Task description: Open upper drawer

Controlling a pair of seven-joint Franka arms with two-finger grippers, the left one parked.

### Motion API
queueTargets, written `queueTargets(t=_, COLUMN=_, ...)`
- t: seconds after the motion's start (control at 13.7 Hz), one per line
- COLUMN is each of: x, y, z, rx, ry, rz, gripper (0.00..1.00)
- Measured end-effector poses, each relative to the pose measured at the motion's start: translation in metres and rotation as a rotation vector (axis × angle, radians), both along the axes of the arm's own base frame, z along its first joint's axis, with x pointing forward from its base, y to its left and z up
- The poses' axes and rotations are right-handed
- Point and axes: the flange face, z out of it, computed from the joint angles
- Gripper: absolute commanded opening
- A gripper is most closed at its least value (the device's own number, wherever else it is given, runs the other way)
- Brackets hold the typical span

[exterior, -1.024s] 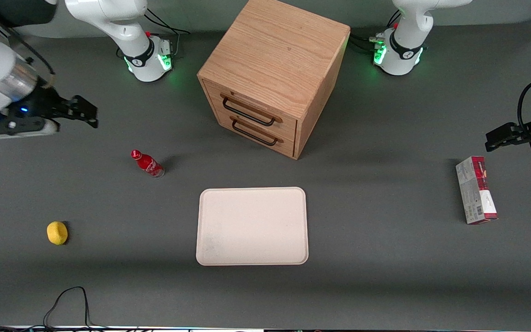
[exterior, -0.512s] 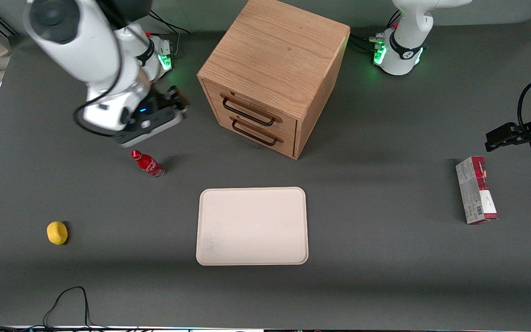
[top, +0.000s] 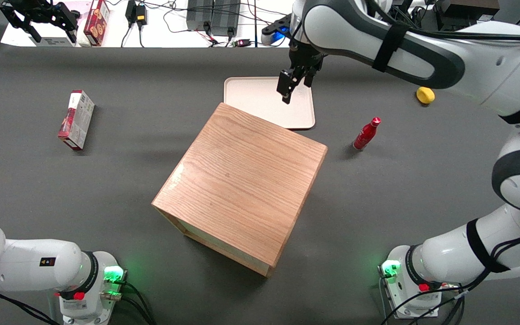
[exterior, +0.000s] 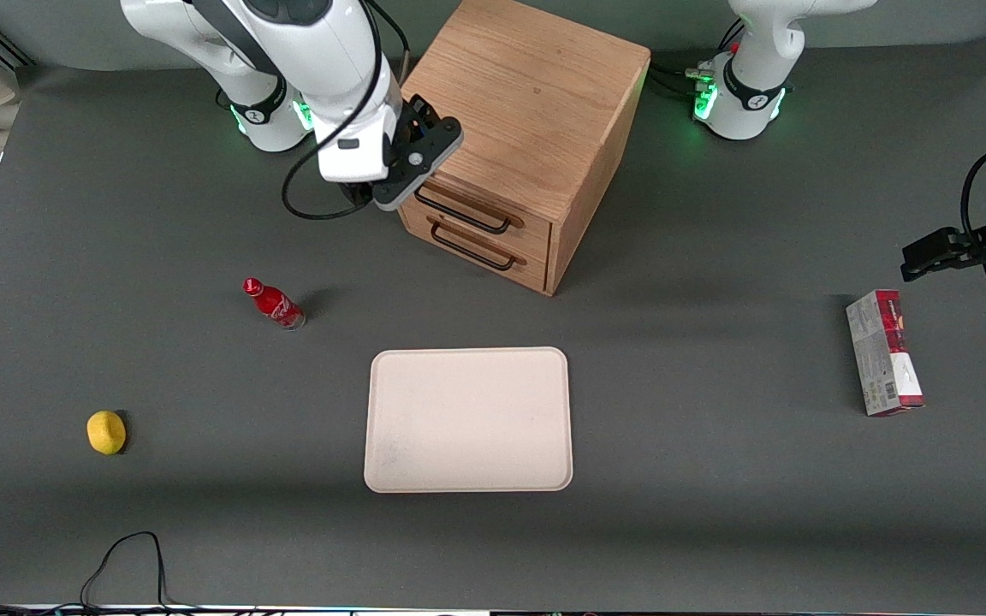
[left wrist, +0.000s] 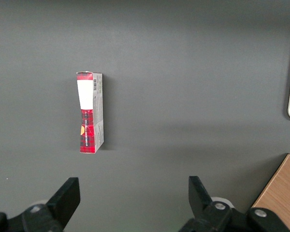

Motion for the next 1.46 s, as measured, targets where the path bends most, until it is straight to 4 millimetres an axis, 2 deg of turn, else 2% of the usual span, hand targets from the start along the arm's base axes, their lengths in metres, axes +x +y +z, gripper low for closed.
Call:
queueTargets(t=0.29, x=0.027, y=0.017, z=-0.075, rx=0.07, ry=0.111, rz=0.082, gripper=1.0)
queueTargets(t=0.44, x=0.033, y=0.021, z=-0.097, rx=0.093, ry=0.14, rz=0.104, gripper=1.0)
queueTargets(t=0.88, x=0.024, y=0.031, z=-0.129, rx=0.123, ry=0.122, rz=0.16, gripper=1.0)
queueTargets(t=1.46, x=0.026, y=0.026, z=-0.144, rx=0.139, ry=0.109, rz=0.218, gripper=1.0)
